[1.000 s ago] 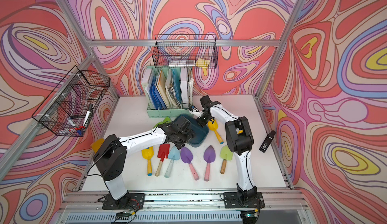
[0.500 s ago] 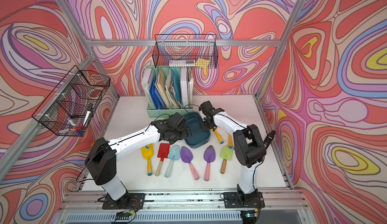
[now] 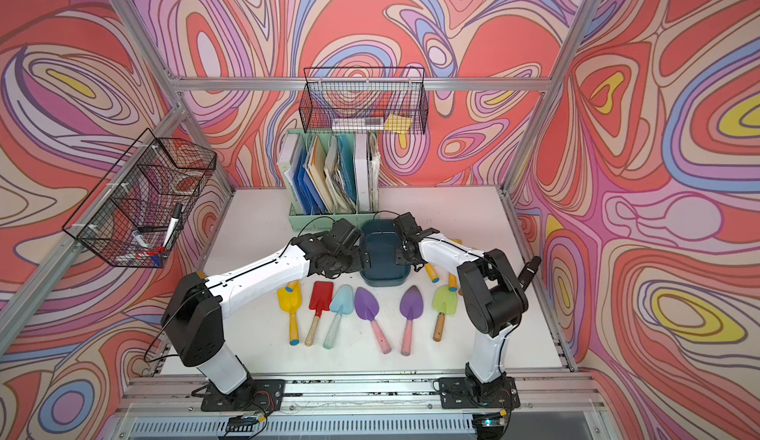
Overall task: Put the shovel into the storage box
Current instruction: Adjust the storage box at the center of the board.
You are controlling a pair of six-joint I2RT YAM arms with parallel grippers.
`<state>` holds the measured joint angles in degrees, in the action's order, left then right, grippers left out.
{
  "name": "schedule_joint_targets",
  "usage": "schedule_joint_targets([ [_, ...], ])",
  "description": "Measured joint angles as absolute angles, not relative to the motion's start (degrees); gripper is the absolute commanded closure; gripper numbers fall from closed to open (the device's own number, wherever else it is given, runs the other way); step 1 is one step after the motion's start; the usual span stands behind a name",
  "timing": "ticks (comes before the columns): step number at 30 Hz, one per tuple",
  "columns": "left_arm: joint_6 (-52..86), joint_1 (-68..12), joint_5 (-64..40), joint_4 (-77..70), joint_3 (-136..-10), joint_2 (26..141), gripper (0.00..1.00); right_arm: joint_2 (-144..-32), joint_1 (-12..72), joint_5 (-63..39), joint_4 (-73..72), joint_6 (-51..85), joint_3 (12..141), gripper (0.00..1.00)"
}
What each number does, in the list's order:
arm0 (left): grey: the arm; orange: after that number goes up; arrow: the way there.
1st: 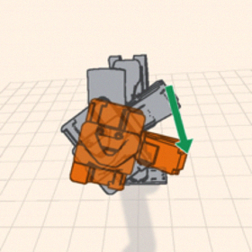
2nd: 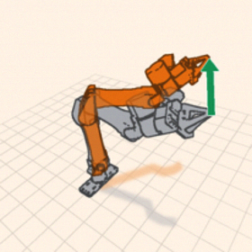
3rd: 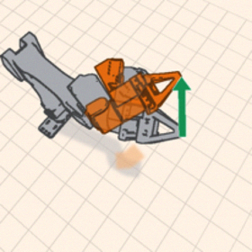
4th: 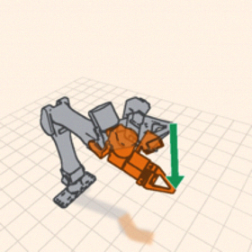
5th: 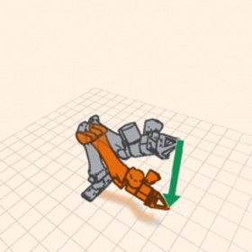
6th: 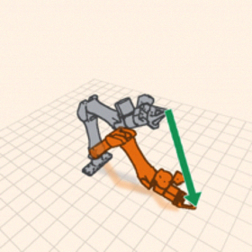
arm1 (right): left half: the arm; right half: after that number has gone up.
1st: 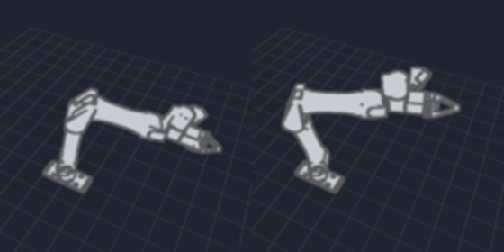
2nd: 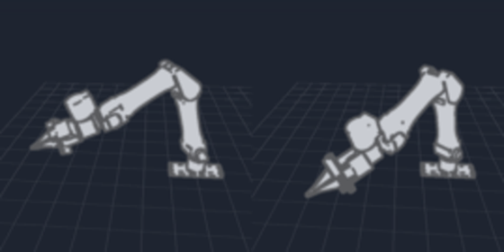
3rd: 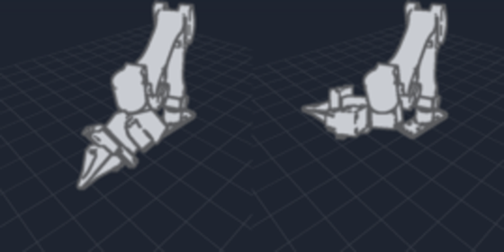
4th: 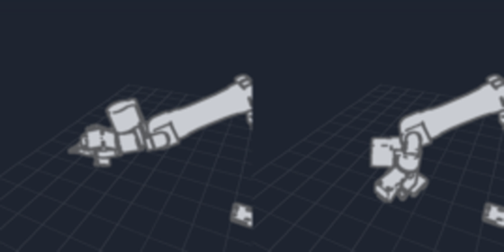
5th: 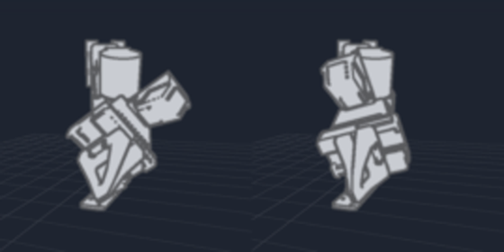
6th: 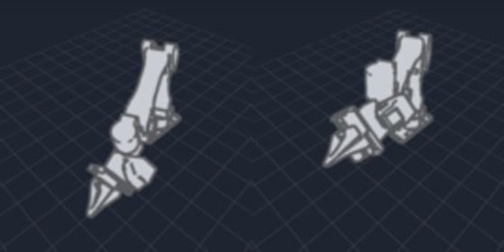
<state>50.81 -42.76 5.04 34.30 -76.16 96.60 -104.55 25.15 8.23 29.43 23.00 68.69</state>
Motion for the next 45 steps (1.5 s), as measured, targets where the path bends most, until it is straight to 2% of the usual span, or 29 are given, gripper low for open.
schedule_joint_targets([
  [12, 48.9, -42.5, 8.1, 37.0, -76.1, 94.7, 0.02, -103.8, 25.6, 8.6, 28.6, 24.3, 67.4, 1.0],
  [14, 48.8, -42.4, 8.2, 37.2, -76.1, 94.5, 0.01, -103.8, 25.6, 8.6, 28.6, 24.1, 67.4, 0.92],
  [19, 48.4, -42.4, 8.6, 37.6, -76.1, 94.1, 0.01, -103.8, 25.7, 8.4, 29.1, 22.9, 67.4, 0.65],
  [23, 48.4, -42.4, 8.6, 37.7, -76.1, 94.1, 0.01, -103.8, 25.8, 8.1, 29.4, 22.3, 67.4, 0.54],
  [28, 48.1, -42.4, 8.6, 37.8, -76.1, 94.1, 0.01, -103.8, 25.8, 8.1, 29.8, 22.0, 67.5, 0.3],
  [32, 47.4, -42.4, 9.0, 37.9, -76.1, 93.5, 0.01, -103.4, 25.9, 8.7, 31.0, 21.7, 68.0, 0.17],
  [40, 42.9, -42.3, 12.1, 40.3, -77.6, 90.3, 0.01, -96.9, 25.9, 10.8, 36.0, 21.5, 74.1, 0.16],
  [45, 40.0, -41.2, 11.6, 40.9, -79.1, 87.7, 0.0, -91.7, 25.8, 17.0, 41.5, 23.0, 76.2, 0.16],
])
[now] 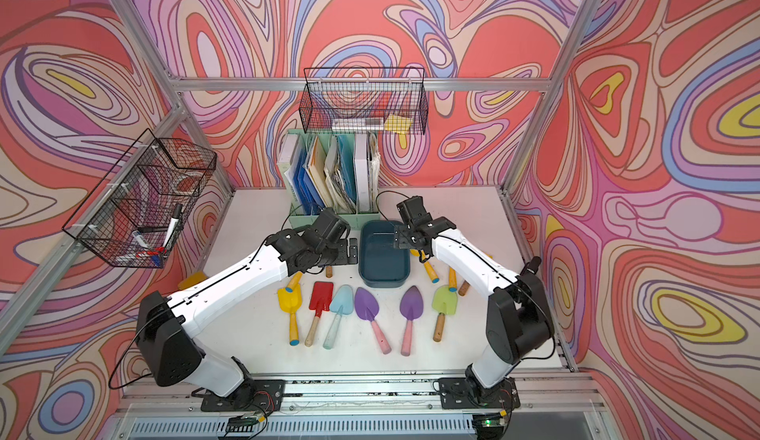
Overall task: Put the shovel into the storage box
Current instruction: Adjust the storage box at the center of the board, then pick up the shovel from the center of the board.
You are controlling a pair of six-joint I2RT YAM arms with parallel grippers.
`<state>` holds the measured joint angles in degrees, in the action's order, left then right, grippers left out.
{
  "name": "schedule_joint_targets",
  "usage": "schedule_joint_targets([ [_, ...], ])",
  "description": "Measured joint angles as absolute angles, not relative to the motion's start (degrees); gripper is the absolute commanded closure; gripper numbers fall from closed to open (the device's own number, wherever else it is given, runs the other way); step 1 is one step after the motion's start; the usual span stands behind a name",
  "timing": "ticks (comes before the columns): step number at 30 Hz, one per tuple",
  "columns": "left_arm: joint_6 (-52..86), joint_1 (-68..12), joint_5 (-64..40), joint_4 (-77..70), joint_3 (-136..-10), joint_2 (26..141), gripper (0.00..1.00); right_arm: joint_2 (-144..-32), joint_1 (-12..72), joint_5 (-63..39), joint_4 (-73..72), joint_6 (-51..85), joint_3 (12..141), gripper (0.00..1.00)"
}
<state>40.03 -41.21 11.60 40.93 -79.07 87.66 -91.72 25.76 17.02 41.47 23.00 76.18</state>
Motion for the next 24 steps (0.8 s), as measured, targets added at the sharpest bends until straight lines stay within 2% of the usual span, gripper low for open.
schedule_joint_targets([
  [4, 38.5, -38.5, 7.8, 40.0, -78.0, 85.6, 0.01, -89.1, 22.9, 20.3, 46.5, 25.3, 74.4, 0.18],
  [11, 36.9, -36.1, 2.3, 37.3, -72.2, 82.4, 0.01, -82.4, 9.3, 20.3, 51.9, 30.3, 65.9, 0.2],
  [24, 34.3, -36.0, -2.5, 37.1, -72.0, 83.7, 0.01, -84.3, 5.4, 17.4, 51.2, 38.3, 57.5, 0.24],
])
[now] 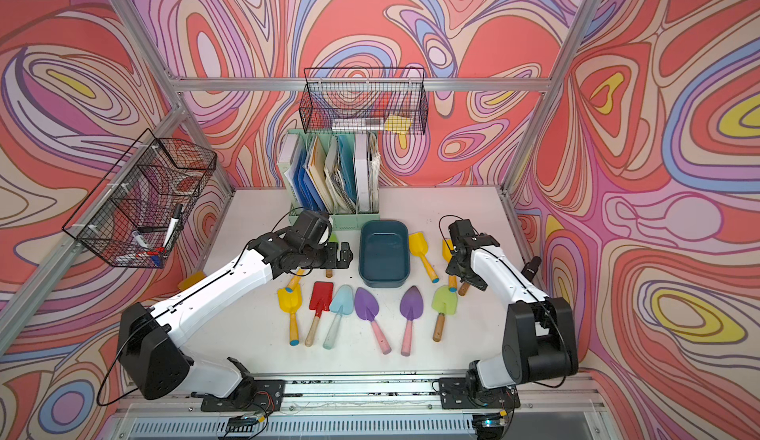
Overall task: Put the shovel into the storage box
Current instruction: Pick up the shovel from the center of the board.
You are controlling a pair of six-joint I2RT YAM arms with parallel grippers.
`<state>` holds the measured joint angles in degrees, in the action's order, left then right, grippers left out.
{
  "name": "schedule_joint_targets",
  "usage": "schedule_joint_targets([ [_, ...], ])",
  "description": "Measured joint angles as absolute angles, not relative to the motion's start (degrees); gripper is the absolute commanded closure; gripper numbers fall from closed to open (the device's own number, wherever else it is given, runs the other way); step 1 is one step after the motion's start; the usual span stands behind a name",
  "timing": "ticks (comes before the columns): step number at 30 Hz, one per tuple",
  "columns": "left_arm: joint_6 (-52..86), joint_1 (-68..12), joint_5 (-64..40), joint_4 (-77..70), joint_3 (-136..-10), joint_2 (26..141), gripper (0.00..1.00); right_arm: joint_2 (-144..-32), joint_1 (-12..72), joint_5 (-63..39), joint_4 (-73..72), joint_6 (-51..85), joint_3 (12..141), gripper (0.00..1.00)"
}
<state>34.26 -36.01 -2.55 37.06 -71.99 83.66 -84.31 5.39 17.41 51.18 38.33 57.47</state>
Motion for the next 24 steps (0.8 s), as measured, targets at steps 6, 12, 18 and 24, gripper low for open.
schedule_joint_targets([
  [6, 34.1, -36.0, -4.2, 36.6, -71.8, 83.8, 0.01, -84.9, 3.5, 15.9, 48.0, 40.2, 54.3, 0.3],
  [12, 34.1, -36.0, -4.8, 36.6, -71.7, 84.6, 0.01, -87.2, 2.0, 13.7, 44.2, 40.6, 52.4, 0.36],
  [18, 34.1, -36.0, -4.8, 36.6, -71.7, 85.3, 0.01, -88.9, 1.9, 11.9, 40.8, 40.6, 51.7, 0.43],
  [24, 34.2, -36.0, -5.2, 36.6, -71.7, 86.0, 0.01, -90.0, 1.9, 10.8, 38.6, 40.6, 50.1, 0.47],
])
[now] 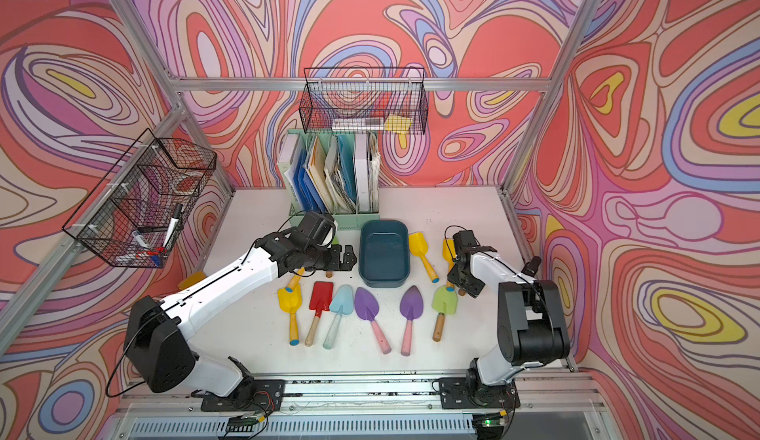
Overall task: Put the shovel into the storage box
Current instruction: Pick up the shovel from the center of the board.
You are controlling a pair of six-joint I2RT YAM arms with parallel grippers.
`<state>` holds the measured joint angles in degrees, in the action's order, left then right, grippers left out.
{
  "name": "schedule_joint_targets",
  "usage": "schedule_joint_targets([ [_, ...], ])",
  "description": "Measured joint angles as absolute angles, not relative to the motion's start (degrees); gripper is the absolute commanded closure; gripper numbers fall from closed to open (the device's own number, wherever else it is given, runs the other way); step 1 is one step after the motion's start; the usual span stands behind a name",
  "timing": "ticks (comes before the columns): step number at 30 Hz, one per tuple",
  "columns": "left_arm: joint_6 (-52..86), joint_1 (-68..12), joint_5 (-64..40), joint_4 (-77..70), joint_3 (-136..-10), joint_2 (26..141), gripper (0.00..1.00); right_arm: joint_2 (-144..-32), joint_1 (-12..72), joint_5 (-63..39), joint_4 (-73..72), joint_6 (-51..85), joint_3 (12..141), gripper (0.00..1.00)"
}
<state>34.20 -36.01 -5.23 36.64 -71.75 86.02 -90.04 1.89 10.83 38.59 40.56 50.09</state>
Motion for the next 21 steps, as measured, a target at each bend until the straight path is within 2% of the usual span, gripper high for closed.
schedule_joint_targets([
  [6, 34.5, -36.0, -5.8, 36.6, -71.7, 86.3, 0.01, -90.3, 1.9, 10.2, 37.0, 40.6, 48.8, 0.52],
  [17, 34.5, -37.1, -5.9, 36.7, -71.8, 87.4, 0.01, -90.3, 1.9, 9.4, 34.9, 40.6, 47.7, 0.69],
  [21, 34.5, -37.9, -5.9, 36.7, -72.0, 87.7, 0.01, -90.3, 1.9, 9.1, 34.3, 40.2, 47.6, 0.8],
])
